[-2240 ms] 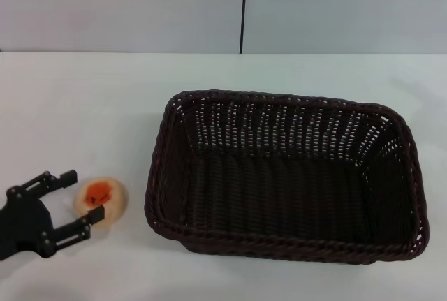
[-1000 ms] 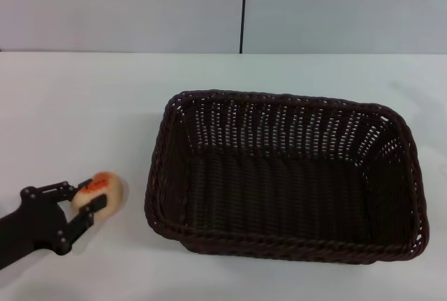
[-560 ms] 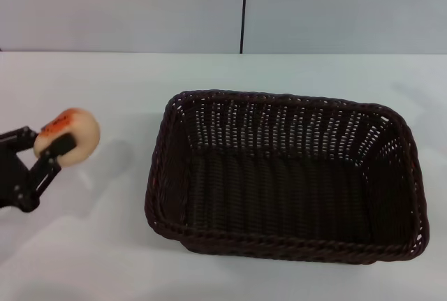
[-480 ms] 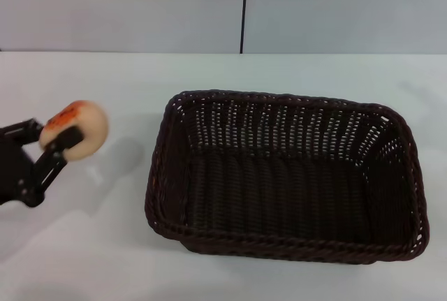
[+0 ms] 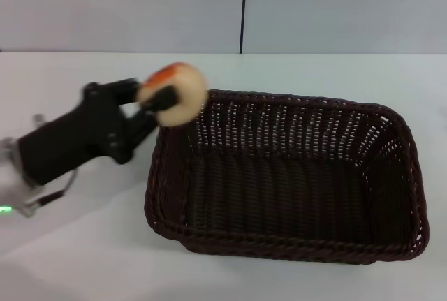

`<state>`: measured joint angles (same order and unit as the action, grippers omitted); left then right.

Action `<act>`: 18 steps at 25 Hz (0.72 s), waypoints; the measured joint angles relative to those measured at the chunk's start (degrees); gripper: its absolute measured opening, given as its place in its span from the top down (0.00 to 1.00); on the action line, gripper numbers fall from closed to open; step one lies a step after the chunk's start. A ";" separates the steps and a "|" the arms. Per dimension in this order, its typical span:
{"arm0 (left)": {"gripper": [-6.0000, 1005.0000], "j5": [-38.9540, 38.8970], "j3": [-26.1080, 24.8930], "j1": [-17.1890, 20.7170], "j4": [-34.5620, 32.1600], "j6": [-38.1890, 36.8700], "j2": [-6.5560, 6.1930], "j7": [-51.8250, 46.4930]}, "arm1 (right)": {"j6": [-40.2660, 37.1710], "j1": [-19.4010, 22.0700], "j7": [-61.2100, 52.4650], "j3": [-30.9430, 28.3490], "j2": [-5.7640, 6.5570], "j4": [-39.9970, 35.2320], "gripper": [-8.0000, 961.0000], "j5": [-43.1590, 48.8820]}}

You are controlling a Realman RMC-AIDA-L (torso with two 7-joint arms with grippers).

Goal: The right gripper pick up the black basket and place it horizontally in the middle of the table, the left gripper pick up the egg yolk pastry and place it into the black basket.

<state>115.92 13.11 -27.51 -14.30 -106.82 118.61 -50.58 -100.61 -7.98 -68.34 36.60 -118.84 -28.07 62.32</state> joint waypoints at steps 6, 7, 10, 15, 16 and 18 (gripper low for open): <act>0.72 -0.16 3.51 -1.38 2.94 5.01 0.04 0.51 | -1.36 1.37 1.19 -0.25 -0.02 2.47 0.19 -0.07; 0.67 -0.28 3.34 -0.70 2.73 4.64 -0.02 0.73 | -1.56 1.57 1.53 -0.46 -0.02 2.81 0.19 -0.12; 0.55 -0.43 2.81 0.35 2.24 4.21 -0.20 1.08 | -1.80 1.91 2.42 -1.43 -0.01 4.07 0.19 -0.14; 0.33 -3.35 -4.21 6.12 0.15 4.92 -0.39 6.69 | -1.74 1.89 9.41 -4.54 0.01 8.69 0.19 -0.15; 0.27 -4.21 -6.40 7.44 0.16 5.16 -0.42 8.16 | -1.74 1.79 11.16 -5.68 0.01 10.16 0.19 -0.17; 0.22 -6.27 -11.40 10.23 0.53 5.86 -0.46 11.00 | -1.73 1.55 14.62 -7.77 -0.03 12.74 0.19 -0.23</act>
<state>109.65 1.72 -17.28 -13.76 -100.95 118.15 -39.58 -102.34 -6.43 -53.72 28.83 -118.87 -15.32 62.09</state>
